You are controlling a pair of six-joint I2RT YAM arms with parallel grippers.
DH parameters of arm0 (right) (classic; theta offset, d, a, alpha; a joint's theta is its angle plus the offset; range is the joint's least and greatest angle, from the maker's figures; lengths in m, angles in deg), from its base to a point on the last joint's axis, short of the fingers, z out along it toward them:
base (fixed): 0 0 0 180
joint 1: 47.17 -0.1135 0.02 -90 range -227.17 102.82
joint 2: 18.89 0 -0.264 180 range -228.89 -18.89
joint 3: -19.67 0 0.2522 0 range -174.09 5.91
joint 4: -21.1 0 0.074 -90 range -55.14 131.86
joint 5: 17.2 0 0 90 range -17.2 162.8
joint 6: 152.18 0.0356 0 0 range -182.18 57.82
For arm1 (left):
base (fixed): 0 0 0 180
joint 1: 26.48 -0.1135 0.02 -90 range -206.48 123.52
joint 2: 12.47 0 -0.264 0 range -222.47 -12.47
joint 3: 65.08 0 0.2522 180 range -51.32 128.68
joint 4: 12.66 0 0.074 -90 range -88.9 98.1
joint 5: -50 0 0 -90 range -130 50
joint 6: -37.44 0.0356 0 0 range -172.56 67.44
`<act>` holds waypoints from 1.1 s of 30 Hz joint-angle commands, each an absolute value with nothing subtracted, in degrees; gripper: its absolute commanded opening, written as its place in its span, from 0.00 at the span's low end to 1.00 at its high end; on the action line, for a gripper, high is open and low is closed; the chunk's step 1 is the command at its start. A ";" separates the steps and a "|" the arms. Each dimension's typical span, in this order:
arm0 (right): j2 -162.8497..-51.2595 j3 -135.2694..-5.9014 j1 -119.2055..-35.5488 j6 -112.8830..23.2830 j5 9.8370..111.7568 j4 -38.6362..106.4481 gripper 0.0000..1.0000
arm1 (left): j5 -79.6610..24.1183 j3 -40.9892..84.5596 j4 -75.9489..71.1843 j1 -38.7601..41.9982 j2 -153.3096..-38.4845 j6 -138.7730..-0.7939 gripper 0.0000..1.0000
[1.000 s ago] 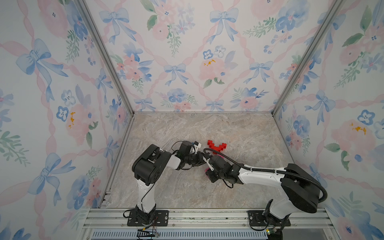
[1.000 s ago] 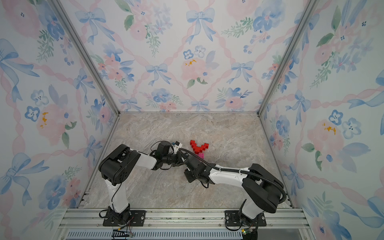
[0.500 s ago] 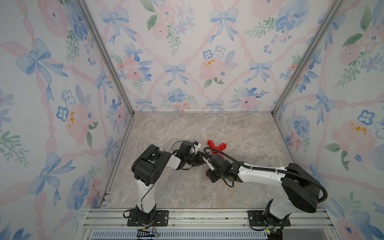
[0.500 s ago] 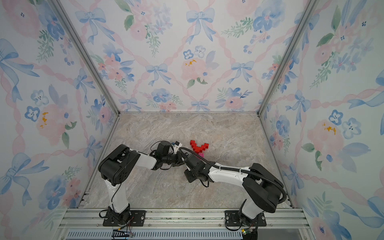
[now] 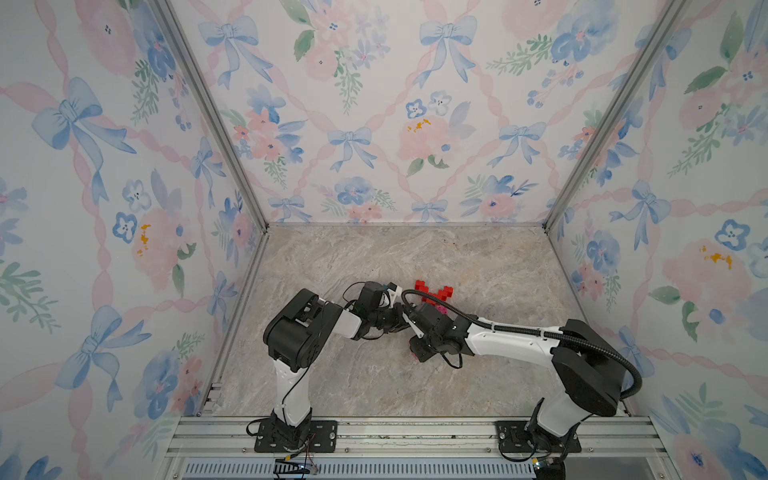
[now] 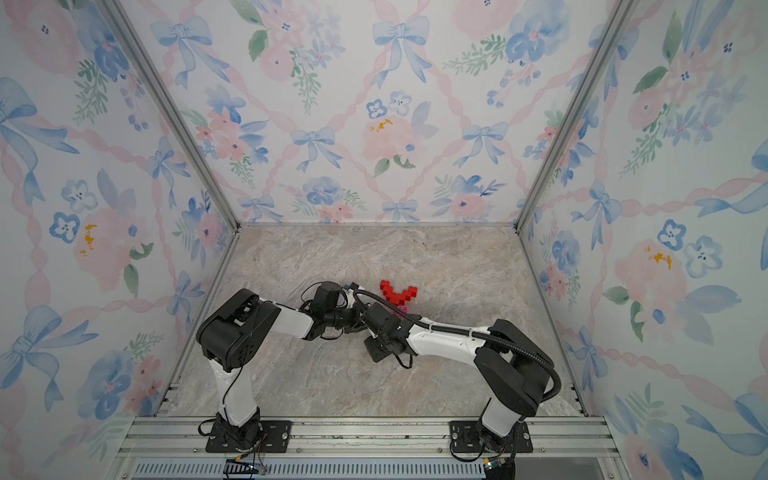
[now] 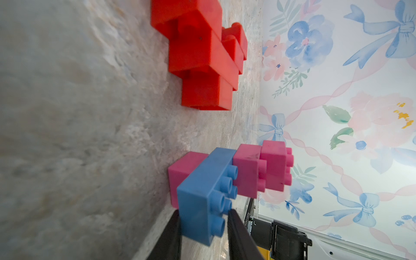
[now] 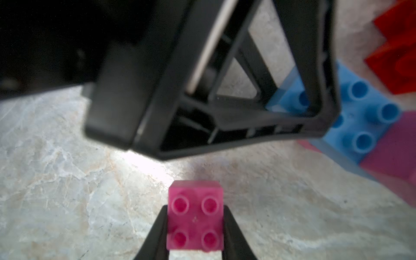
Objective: Assemble the letter v with lego
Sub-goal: Assemble the lego brick with the lego brick.
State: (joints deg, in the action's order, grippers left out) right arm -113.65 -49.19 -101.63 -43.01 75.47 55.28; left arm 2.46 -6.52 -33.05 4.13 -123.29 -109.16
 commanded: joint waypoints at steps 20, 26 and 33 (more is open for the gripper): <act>-104.67 -43.01 -104.35 -41.40 81.69 55.83 0.15 | -1.40 -7.40 -27.12 3.65 -123.47 -107.41 0.34; -105.03 -43.04 -104.44 -40.81 81.67 56.43 0.15 | -1.44 -7.44 -27.12 3.69 -123.49 -107.41 0.34; -106.33 -42.39 -105.53 -39.59 82.55 55.89 0.15 | -1.35 -7.29 -27.12 3.67 -123.59 -107.41 0.34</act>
